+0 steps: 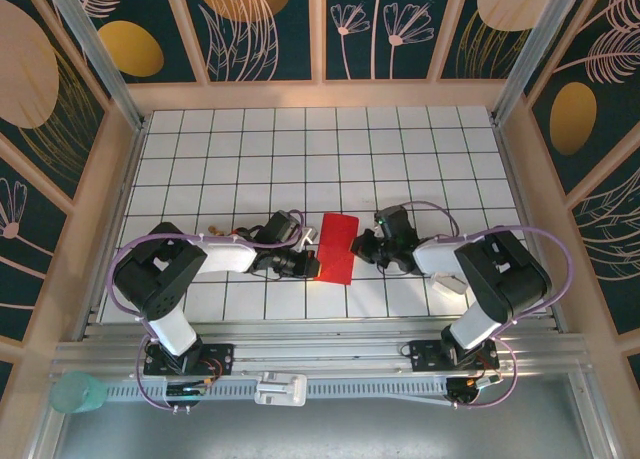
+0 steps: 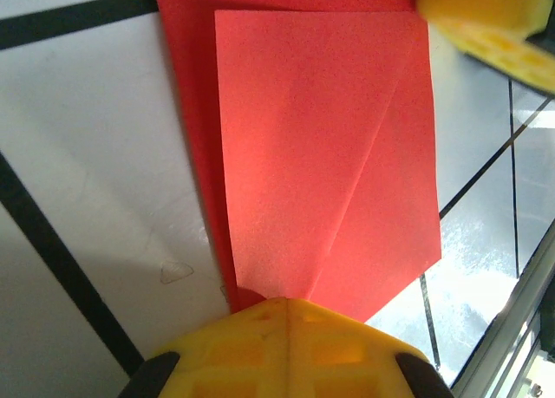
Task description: Fold a paper plane with a square sheet of paper (pick it up from the middle)
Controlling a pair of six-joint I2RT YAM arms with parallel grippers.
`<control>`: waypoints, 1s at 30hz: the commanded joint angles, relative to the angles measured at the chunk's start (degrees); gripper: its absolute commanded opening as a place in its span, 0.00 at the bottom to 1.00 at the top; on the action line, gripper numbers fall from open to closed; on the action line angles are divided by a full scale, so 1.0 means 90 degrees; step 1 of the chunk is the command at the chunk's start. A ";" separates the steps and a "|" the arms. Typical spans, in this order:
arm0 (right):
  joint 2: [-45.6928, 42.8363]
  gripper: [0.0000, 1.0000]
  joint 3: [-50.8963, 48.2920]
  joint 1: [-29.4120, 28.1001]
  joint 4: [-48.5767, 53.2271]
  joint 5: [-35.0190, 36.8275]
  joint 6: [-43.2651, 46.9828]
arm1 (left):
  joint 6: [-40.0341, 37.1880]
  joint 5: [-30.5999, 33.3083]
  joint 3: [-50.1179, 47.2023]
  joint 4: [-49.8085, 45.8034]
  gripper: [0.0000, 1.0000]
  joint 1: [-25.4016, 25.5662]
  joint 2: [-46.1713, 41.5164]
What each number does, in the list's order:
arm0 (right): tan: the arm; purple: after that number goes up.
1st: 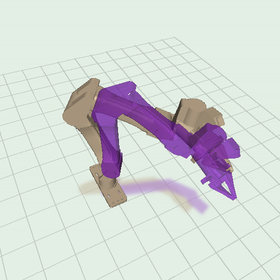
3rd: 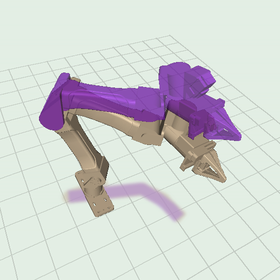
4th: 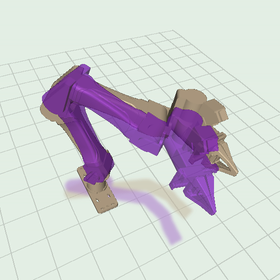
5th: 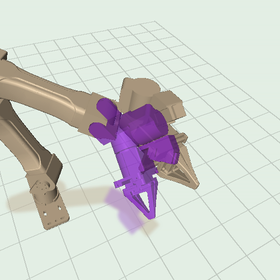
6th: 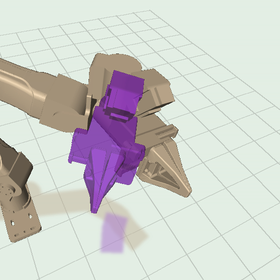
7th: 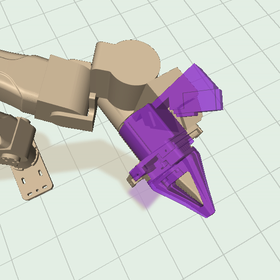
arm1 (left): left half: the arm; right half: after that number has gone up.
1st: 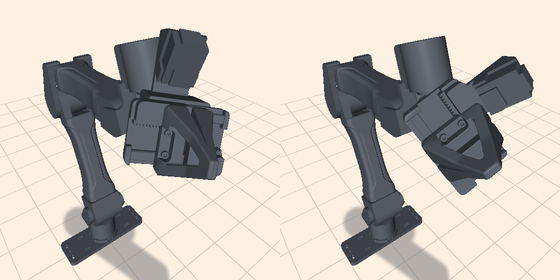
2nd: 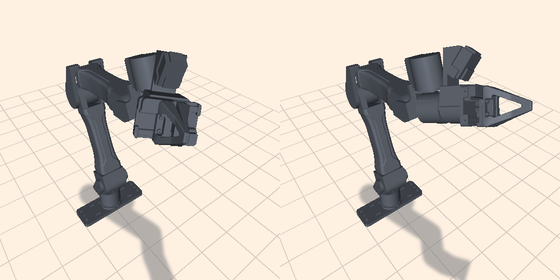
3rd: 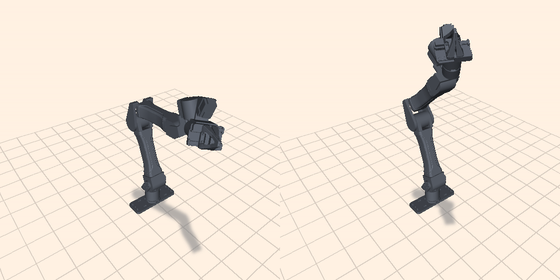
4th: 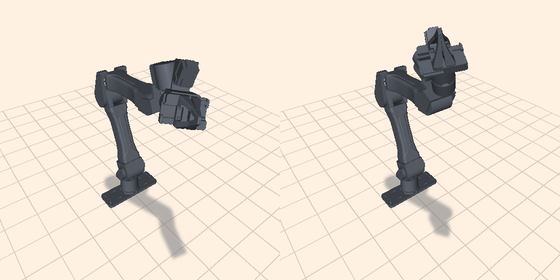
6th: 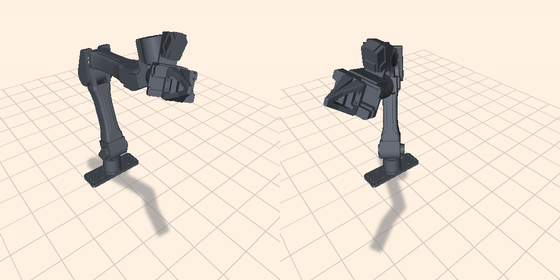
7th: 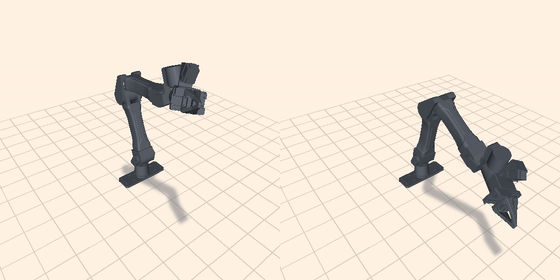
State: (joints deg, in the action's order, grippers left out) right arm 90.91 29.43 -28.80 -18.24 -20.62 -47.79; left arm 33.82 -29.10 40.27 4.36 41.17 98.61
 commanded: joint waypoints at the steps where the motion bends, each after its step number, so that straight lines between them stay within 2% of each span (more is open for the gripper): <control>1: -0.0037 0.02 -0.0173 0.0475 0.0598 0.0571 0.0433 | -0.0132 0.0970 -0.0512 -0.1539 0.00 -0.0006 0.0502; 5: -0.0402 0.02 0.0049 0.0699 0.0810 0.0488 0.0758 | 0.0205 0.0720 -0.0466 -0.1327 0.00 -0.0007 0.0243; 12: -0.1457 0.04 0.0222 0.0540 0.1360 0.0565 0.1025 | 0.1632 0.0041 -0.0591 -0.0036 0.00 0.0288 -0.0690; 16: -0.1677 0.05 0.0168 0.0080 0.1527 0.0504 0.1081 | 0.2553 -0.0566 -0.0886 0.1517 0.17 0.0345 -0.1141; 18: -0.1757 0.05 0.0144 -0.0234 0.1607 0.0561 0.1077 | 0.2496 -0.0469 -0.0891 0.1659 0.28 0.0306 -0.1421; 20: -0.1838 0.05 0.0052 -0.0637 0.1500 0.0558 0.0976 | 0.2257 -0.0294 -0.0891 0.1460 0.32 0.0065 -0.1726; 24: -0.1788 0.05 -0.0190 -0.1217 0.0892 0.0455 0.0535 | 0.1875 0.0067 -0.0741 0.0885 0.32 -0.0514 -0.1751; 30: -0.1422 0.05 -0.0365 -0.1829 0.0453 0.0609 -0.0012 | 0.1005 0.0247 -0.0048 0.0308 0.38 -0.0564 -0.1006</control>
State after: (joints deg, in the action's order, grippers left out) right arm 77.12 27.20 -43.55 -10.92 -16.38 -44.47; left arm 47.79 -28.01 37.60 10.48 36.10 87.74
